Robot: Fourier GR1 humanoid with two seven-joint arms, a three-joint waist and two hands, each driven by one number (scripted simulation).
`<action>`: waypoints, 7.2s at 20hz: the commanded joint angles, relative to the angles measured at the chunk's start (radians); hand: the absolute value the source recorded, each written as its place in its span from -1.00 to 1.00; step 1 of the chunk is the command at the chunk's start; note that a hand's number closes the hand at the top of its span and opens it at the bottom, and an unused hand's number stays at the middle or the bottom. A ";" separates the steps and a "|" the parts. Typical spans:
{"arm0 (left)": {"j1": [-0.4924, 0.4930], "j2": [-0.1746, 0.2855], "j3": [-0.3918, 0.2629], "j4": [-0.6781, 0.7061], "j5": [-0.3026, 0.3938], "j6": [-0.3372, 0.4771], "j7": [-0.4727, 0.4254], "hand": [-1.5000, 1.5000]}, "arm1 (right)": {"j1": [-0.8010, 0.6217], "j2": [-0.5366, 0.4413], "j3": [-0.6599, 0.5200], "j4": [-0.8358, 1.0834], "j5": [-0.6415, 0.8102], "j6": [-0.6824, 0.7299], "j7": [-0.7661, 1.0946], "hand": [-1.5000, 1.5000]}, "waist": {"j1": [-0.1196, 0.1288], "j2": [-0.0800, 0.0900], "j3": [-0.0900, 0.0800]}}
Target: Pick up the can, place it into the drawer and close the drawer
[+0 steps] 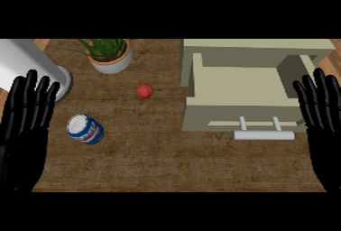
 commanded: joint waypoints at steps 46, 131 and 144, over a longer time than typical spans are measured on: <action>-0.285 0.788 0.011 1.001 1.169 -1.137 0.260 -1.00 | 0.498 -0.039 -0.464 -0.080 -0.364 0.259 -0.001 -1.00 | -0.008 -0.004 0.031; -0.539 0.006 0.361 1.651 0.247 -0.309 -0.567 1.00 | 0.523 0.060 -0.709 -0.125 -0.531 0.467 0.125 -1.00 | 0.008 -0.011 0.033; -0.488 -0.096 0.130 0.969 0.276 0.030 -0.157 1.00 | 0.567 0.097 -0.720 -0.230 -0.573 0.456 0.187 -1.00 | 0.009 -0.014 0.032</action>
